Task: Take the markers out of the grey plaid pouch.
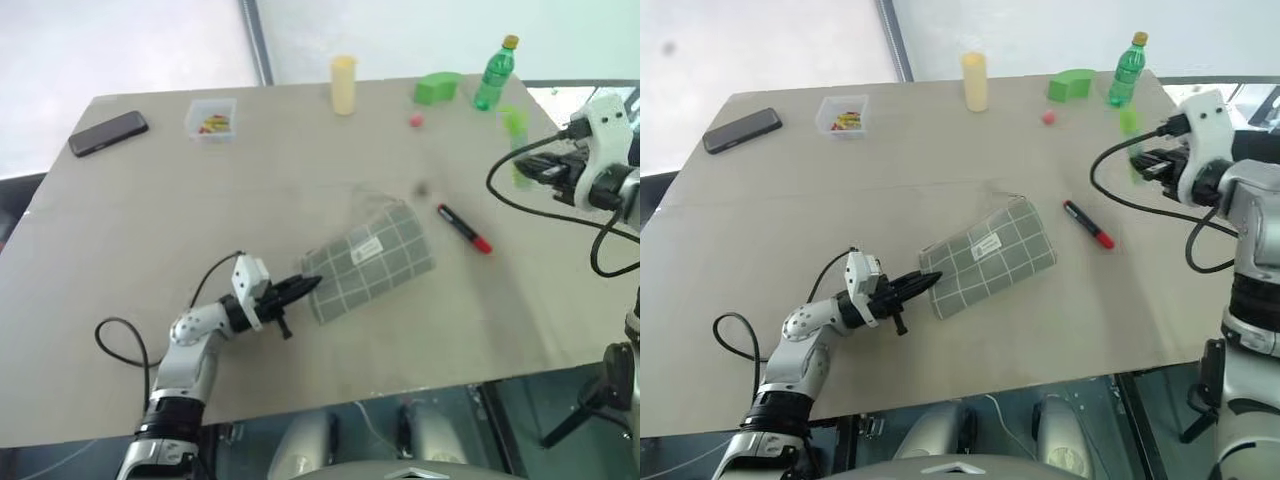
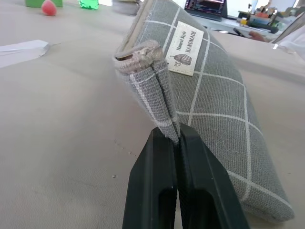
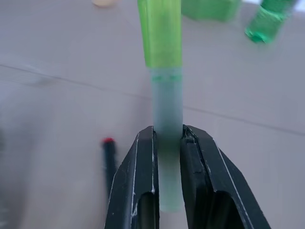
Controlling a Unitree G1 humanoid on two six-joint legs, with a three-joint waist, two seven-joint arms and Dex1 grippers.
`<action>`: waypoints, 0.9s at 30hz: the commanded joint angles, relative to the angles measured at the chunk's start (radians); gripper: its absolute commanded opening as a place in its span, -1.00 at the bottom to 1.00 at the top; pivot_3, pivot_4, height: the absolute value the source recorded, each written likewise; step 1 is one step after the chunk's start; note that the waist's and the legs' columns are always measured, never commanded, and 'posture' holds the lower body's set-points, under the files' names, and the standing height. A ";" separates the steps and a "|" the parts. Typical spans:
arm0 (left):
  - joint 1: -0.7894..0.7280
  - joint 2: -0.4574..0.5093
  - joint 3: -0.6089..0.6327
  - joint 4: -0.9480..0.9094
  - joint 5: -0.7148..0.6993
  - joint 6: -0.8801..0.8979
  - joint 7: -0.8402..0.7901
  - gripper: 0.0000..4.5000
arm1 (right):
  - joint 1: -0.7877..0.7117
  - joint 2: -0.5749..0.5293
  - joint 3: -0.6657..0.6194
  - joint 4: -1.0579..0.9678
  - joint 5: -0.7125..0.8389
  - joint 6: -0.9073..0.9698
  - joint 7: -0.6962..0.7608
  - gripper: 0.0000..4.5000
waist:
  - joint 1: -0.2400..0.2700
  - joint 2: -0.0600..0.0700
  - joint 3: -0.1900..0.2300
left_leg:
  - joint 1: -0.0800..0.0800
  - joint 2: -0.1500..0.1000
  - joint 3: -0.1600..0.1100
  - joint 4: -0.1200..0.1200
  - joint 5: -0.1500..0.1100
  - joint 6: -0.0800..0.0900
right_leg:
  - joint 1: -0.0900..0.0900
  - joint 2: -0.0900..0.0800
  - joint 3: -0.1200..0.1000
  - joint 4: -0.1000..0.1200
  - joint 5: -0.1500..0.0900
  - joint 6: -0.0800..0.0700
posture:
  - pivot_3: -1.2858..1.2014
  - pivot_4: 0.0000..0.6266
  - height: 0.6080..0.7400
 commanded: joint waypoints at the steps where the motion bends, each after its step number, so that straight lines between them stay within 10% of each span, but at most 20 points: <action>1: 0.034 0.012 0.014 -0.032 0.000 -0.019 0.011 -1.00 | 0.007 -0.034 0.075 0.137 -0.048 -0.142 -0.029 -0.92 | -0.003 0.000 0.000 | 0.000 0.000 0.001 0.000 0.000 0.000 | 0.000 0.000 0.000 0.000 0.000 0.000 | 0.03 -0.52 1.00; 12: 0.042 0.029 0.047 -0.074 -0.031 -0.033 0.019 -1.00 | -0.058 0.006 0.312 0.543 -0.153 -0.396 -0.016 -0.92 | -0.003 0.000 0.000 | 0.001 0.003 0.002 0.000 0.000 0.000 | 0.000 0.002 0.001 -0.001 0.000 0.000 | 0.03 -0.52 1.00; 15: 0.034 0.031 0.059 -0.102 -0.052 -0.010 0.034 -1.00 | -0.059 0.011 0.323 0.546 -0.154 -0.417 -0.002 -0.15 | -0.002 0.000 0.001 | 0.001 0.004 0.002 0.000 0.000 0.000 | 0.001 0.002 0.001 -0.002 0.000 0.000 | 0.03 -0.52 1.00; 18: 0.032 0.034 0.086 -0.152 -0.100 0.028 0.055 -1.00 | -0.020 -0.011 0.286 0.411 -0.121 -0.397 0.015 0.48 | 0.000 0.001 0.001 | 0.000 0.004 0.001 0.000 0.000 0.000 | 0.000 0.002 0.001 -0.002 0.000 0.000 | 0.03 -0.52 1.00; 27: 0.060 0.099 0.256 -0.241 -0.090 -0.023 0.172 -1.00 | 0.199 0.011 0.025 -0.250 0.190 -0.328 0.072 0.48 | 0.004 0.001 0.001 | -0.003 0.006 -0.002 0.000 0.000 0.000 | 0.000 0.003 -0.003 -0.004 0.000 0.000 | 0.03 -0.52 1.00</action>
